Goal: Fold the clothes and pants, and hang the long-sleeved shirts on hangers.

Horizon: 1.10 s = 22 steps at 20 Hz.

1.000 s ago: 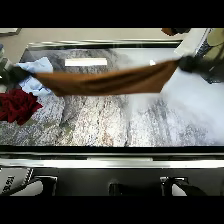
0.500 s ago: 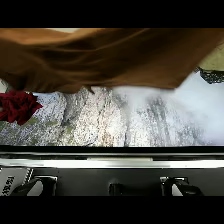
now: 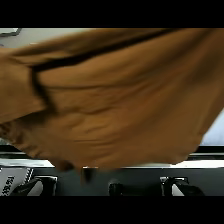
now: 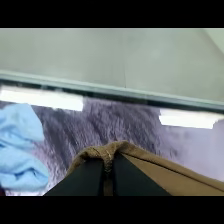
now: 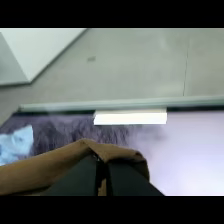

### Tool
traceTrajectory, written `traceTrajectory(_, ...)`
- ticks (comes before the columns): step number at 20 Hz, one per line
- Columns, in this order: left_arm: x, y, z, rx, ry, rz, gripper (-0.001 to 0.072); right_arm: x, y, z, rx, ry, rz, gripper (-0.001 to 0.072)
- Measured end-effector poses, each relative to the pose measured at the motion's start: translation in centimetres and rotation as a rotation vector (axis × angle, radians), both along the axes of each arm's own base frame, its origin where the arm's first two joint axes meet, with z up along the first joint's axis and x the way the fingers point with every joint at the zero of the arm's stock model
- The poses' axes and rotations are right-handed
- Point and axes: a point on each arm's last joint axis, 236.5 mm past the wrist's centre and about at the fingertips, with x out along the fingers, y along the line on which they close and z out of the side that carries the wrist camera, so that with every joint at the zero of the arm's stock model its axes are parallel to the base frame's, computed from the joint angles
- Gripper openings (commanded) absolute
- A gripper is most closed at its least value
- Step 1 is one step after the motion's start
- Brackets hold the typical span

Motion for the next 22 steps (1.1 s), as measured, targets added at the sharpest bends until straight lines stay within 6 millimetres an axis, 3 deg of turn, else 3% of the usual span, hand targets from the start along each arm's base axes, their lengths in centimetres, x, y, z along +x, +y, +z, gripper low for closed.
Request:
traceTrajectory(4,8.7,-1.0,-14.3,-0.049,0.306,-0.112,0.0017,9.1,-1.0,-14.6,0.027,0.461,0.047,0.0029)
traceTrajectory(8,15.5,-2.6,-28.4,-0.099,0.535,-0.163,0.0017,15.9,-2.1,-28.5,0.08,0.77,0.057,0.0029)
traceTrajectory(10,18.2,-3.4,-33.9,-0.115,0.601,-0.17,0.0017,18.7,-2.7,-34.4,0.11,0.851,0.039,0.0029)
traceTrajectory(12,20.6,-3.9,-37.9,-0.134,0.638,-0.17,0.0017,21.0,-3.2,-39.0,0.135,0.885,0.011,0.0029)
traceTrajectory(15,23.4,-4.0,-41.7,-0.148,0.662,-0.165,0.0017,23.4,-4.0,-43.1,0.158,0.886,-0.032,0.0029)
traceTrajectory(18,24.9,-3.6,-43.1,-0.16,0.672,-0.164,0.0017,24.3,-4.5,-44.8,0.159,0.881,-0.056,0.0029)
traceTrajectory(22,22.9,-3.9,-44.5,-0.179,0.794,-0.222,0.0017,22.9,-4.4,-46.2,0.151,0.962,-0.049,0.0029)
